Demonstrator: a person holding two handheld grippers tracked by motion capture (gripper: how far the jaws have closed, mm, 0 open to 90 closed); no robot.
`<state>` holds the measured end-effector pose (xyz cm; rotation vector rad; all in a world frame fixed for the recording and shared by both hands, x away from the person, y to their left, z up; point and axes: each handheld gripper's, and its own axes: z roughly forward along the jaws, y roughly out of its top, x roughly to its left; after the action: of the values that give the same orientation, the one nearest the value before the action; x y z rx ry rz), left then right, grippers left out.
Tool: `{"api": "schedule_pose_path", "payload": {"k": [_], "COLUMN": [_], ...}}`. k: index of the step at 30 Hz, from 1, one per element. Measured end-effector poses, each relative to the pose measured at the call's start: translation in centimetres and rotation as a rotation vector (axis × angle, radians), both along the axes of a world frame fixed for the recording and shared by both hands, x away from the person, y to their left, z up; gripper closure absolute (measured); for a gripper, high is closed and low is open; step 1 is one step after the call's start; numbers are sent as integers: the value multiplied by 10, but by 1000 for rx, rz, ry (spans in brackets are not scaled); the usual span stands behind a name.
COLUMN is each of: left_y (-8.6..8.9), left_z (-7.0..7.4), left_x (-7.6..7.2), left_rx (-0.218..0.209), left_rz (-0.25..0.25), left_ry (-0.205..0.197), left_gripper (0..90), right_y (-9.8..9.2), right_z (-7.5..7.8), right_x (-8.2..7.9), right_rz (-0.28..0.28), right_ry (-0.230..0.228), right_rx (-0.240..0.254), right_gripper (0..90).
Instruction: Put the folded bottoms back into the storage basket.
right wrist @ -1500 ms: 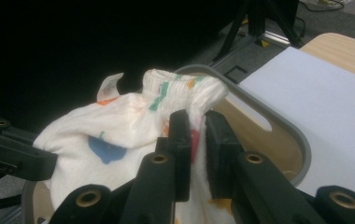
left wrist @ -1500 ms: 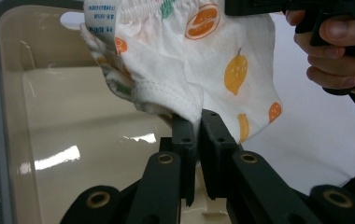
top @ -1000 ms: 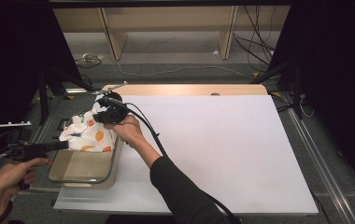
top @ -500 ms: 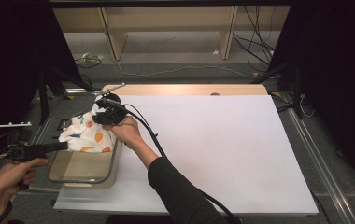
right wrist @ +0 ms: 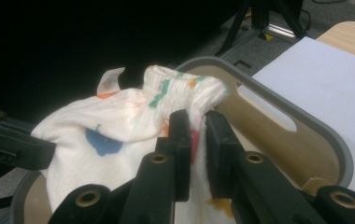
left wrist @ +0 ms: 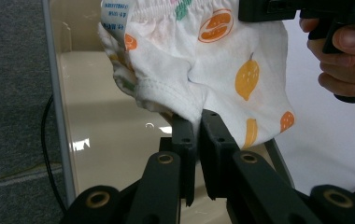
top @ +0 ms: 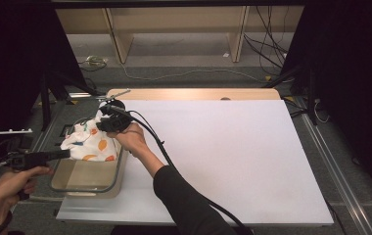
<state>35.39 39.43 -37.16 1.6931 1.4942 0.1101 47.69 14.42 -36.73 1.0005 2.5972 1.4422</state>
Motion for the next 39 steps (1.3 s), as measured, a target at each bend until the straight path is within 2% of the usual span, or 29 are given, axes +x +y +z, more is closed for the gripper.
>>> {"api": "schedule_pose_path", "payload": {"k": [39], "left_y": [3], "left_z": [-14], "left_x": [4], "left_rx": [12], "left_rz": [6], "left_ry": [46], "left_gripper": [841], "right_y": [8], "right_z": [-19], "right_x": [-2], "right_rz": [3], "right_ry": [25], "right_rx": [-25], "right_gripper": [813]}}
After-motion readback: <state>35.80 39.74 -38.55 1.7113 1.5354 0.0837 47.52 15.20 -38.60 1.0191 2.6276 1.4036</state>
